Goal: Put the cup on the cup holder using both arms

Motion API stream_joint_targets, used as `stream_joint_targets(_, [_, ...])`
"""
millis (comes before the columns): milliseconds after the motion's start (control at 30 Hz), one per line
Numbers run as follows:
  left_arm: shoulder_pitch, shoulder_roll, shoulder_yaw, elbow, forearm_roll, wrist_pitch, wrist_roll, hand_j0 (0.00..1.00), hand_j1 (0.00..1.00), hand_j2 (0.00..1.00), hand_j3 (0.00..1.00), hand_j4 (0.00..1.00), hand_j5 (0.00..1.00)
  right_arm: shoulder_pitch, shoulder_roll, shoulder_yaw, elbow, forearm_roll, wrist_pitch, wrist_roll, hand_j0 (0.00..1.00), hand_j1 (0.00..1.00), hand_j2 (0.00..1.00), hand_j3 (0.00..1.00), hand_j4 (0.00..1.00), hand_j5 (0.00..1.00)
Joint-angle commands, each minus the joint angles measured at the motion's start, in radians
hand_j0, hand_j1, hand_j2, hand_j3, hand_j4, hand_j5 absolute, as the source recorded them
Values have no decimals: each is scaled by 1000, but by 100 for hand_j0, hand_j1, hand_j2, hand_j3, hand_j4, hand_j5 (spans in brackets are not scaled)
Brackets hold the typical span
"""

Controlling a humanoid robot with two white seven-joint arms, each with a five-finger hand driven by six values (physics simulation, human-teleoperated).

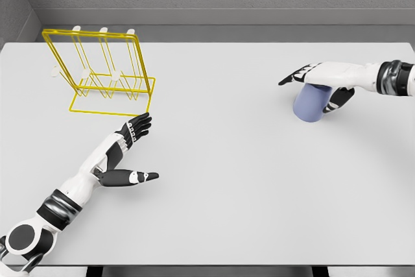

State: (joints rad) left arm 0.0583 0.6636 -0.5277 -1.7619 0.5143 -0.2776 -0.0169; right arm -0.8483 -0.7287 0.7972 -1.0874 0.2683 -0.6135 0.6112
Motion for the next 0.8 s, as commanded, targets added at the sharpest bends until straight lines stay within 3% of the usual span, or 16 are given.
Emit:
stream_joint_targets(0, [0, 1, 0, -1, 1, 0, 0, 100, 100, 100, 100, 100, 100, 0, 2, -1, 0, -6, 3, 0, 95, 95, 95, 95, 95, 95])
stream_joint_targets(200, [-2, 1, 0, -1, 1, 0, 0, 100, 100, 100, 100, 100, 100, 2, 2, -3, 9, -6, 3, 0, 95, 95, 95, 95, 95, 95])
stream_joint_targets(767, [-5, 1, -2, -1, 1, 0, 0, 100, 100, 100, 100, 100, 100, 2, 15, -1, 15, 15, 3, 0, 69, 69, 69, 69, 69, 69])
